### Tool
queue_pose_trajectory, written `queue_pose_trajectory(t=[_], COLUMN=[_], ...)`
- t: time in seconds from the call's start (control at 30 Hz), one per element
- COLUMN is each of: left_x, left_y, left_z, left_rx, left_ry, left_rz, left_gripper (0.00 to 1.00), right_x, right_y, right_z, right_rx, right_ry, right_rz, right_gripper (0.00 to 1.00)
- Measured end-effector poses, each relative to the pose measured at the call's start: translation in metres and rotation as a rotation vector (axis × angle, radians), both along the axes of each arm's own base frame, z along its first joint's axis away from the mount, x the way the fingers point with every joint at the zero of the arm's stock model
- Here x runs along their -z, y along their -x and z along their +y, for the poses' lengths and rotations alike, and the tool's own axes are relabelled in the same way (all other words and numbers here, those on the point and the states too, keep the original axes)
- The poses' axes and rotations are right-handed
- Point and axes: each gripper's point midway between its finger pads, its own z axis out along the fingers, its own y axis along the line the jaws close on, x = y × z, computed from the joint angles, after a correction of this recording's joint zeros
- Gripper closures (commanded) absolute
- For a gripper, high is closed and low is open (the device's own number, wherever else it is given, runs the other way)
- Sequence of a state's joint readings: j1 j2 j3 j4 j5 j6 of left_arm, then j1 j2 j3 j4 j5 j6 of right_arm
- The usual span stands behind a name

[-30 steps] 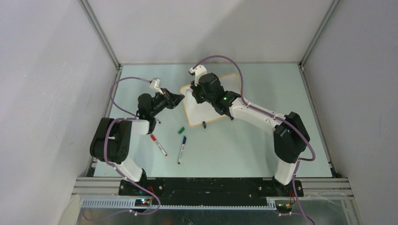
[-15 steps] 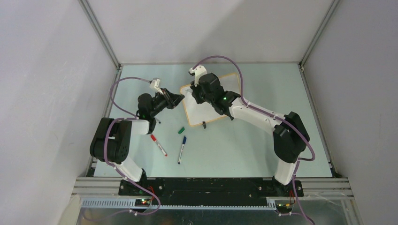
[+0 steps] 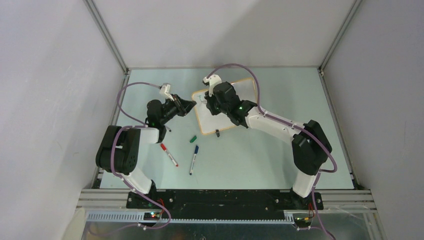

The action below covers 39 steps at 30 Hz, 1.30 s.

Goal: Write a sentence on the whiteboard

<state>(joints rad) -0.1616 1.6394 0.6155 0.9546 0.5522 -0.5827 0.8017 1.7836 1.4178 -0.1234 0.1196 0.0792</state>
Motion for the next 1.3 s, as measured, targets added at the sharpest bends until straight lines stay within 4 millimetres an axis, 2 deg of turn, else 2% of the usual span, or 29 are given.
queue_pose_trajectory(t=[0.5,1.3], left_x=[0.000,-0.001], left_y=[0.000,0.000], left_z=[0.000,0.000], left_rx=[0.000,0.002], left_ry=[0.000,0.000], left_rz=[0.000,-0.003], left_gripper=[0.80,0.80], right_x=[0.010,0.010], right_y=[0.008,0.012], right_z=[-0.003,0.001], right_rx=[-0.007,-0.029], right_ry=[0.001,-0.006], right_rz=[0.032,0.041], right_gripper=[1.00,1.00])
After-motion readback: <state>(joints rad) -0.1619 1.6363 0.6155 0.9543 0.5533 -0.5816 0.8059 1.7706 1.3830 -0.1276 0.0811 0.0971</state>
